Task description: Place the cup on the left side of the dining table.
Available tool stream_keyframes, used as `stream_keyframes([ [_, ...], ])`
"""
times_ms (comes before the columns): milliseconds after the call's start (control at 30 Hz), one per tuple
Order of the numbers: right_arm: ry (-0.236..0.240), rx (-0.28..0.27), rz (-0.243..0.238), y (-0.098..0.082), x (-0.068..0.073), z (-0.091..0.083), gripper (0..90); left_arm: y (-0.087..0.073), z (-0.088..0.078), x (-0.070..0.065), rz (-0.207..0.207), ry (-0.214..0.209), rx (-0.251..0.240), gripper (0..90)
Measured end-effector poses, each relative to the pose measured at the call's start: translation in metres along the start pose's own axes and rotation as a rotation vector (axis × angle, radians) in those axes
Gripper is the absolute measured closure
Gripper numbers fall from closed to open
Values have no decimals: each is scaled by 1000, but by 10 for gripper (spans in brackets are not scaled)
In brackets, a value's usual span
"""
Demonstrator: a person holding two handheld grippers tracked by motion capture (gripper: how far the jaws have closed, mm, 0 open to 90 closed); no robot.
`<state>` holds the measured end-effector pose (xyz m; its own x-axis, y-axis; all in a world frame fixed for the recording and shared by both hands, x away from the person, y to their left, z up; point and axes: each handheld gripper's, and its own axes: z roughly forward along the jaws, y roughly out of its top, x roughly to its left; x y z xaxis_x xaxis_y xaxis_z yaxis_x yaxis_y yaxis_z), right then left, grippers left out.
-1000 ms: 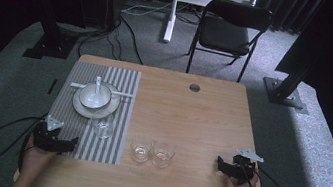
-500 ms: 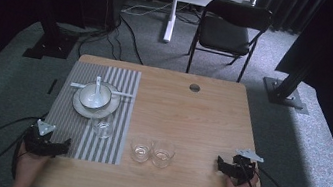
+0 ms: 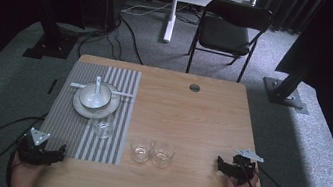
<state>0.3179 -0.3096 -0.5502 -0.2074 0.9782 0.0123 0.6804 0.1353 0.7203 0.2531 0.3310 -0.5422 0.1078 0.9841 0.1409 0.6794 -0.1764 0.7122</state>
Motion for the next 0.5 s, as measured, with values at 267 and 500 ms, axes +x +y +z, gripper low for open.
stream_keyframes([
  [267,0,0,0,0,0,0,118,-10,-6,1,-26,26,2,4],
  [500,0,0,0,0,0,0,118,-15,-5,7,-91,-16,6,5],
])
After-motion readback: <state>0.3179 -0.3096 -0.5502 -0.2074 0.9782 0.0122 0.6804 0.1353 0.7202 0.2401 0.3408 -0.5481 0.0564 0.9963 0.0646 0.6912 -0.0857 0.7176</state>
